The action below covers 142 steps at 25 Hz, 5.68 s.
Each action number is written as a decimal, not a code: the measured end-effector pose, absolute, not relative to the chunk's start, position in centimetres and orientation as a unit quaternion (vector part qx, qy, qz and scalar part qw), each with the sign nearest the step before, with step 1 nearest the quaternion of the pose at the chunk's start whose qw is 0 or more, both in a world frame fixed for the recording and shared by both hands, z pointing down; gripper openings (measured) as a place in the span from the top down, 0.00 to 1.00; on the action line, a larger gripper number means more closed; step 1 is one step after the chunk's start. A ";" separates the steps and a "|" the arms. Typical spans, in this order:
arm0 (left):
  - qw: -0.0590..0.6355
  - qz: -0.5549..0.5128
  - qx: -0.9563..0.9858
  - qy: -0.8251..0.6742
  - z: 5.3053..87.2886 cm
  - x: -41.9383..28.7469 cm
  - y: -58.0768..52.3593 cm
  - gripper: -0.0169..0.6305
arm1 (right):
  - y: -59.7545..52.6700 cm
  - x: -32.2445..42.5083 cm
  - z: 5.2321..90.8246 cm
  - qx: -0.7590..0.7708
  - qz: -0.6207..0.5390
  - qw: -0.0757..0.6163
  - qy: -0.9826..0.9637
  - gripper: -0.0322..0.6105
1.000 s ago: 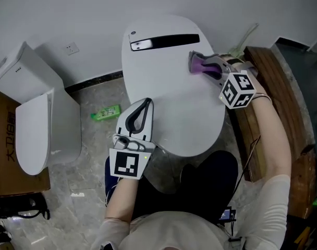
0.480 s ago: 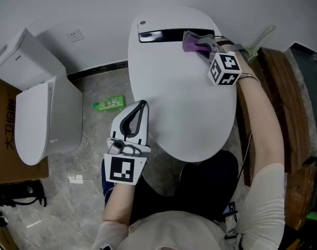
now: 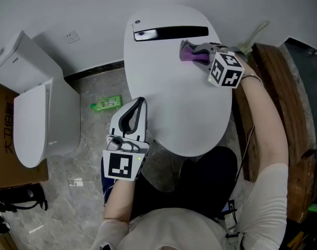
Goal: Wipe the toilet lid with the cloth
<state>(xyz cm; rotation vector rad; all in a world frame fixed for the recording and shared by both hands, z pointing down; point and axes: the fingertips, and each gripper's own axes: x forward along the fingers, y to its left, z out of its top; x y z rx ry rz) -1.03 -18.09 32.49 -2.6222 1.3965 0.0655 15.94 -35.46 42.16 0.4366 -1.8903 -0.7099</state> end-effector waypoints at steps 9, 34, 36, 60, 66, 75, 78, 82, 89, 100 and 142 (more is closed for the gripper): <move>0.079 0.033 -0.890 0.448 31.8 -0.3 -17.0 0.95 | -28.1 16.3 43.4 0.158 -0.284 0.513 -0.794 0.82; 0.073 0.067 -0.915 0.391 30.2 3.0 -13.9 0.95 | -10.4 17.3 46.2 0.078 -0.214 0.548 -0.805 0.82; 0.073 0.066 -0.915 0.391 30.4 2.9 -13.6 0.95 | -9.5 17.4 46.4 0.069 -0.202 0.551 -0.806 0.82; 0.072 0.053 -0.902 0.422 31.6 -0.2 -13.8 0.95 | -19.8 14.3 38.9 0.133 -0.288 0.501 -0.805 0.82; 0.051 0.042 -0.886 0.459 33.4 -3.2 -14.1 0.95 | -27.6 10.3 38.1 0.155 -0.390 0.497 -0.760 0.82; 0.049 0.022 -0.871 0.488 34.7 -5.4 -14.2 0.95 | -37.7 7.3 37.7 0.240 -0.468 0.466 -0.711 0.82; 0.050 0.015 -0.869 0.491 34.9 -5.6 -14.3 0.95 | -39.9 7.1 38.6 0.250 -0.462 0.473 -0.708 0.82; 0.049 0.006 -0.867 0.496 35.2 -6.1 -14.3 0.95 | -40.8 7.4 40.4 0.237 -0.464 0.501 -0.691 0.82; 0.046 0.011 -0.866 0.497 35.5 -6.7 -14.7 0.95 | -40.1 7.0 41.0 0.232 -0.406 0.501 -0.728 0.83; 0.050 0.032 -0.877 0.478 34.4 -5.9 -14.2 0.95 | -33.0 6.7 42.4 0.154 -0.336 0.525 -0.766 0.83; 0.053 0.067 -0.899 0.428 32.7 -2.2 -13.4 0.95 | -8.1 7.6 45.8 -0.044 -0.191 0.538 -0.820 0.82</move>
